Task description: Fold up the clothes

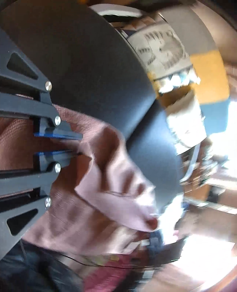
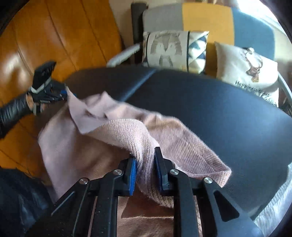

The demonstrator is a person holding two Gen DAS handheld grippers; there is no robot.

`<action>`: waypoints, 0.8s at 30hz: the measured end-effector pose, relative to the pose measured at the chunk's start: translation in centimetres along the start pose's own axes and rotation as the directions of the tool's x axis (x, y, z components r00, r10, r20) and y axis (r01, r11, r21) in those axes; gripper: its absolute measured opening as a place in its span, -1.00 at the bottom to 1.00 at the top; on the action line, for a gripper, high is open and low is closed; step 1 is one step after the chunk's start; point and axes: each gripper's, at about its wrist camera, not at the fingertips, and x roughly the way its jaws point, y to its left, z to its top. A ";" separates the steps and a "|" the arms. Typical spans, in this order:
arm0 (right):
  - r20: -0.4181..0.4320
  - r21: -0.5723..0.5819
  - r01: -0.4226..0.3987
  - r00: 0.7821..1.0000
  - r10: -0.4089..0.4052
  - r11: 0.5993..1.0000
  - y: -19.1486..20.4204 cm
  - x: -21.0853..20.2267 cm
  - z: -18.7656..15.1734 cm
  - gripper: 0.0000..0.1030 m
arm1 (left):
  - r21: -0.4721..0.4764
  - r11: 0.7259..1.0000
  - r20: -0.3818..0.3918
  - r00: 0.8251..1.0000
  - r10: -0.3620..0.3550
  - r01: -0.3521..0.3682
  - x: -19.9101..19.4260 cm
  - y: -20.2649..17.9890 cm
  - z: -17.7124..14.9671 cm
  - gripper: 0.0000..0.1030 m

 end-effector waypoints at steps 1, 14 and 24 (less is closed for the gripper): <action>0.034 0.016 -0.003 0.999 0.002 1.000 0.1 -0.7 0.2 -0.67 | -0.045 0.999 0.052 0.999 -0.009 0.011 -1.1 0.4 0.0 -0.87; -0.075 0.150 0.213 0.976 -0.204 0.965 -4.5 4.7 1.1 -0.71 | -0.132 0.987 0.040 0.995 0.093 -0.087 0.0 3.4 -0.5 -0.72; -0.107 0.178 0.348 0.937 -0.334 0.920 -5.9 4.4 1.6 0.16 | -0.045 0.995 0.027 0.996 0.089 -0.088 -0.7 0.4 -2.2 -0.61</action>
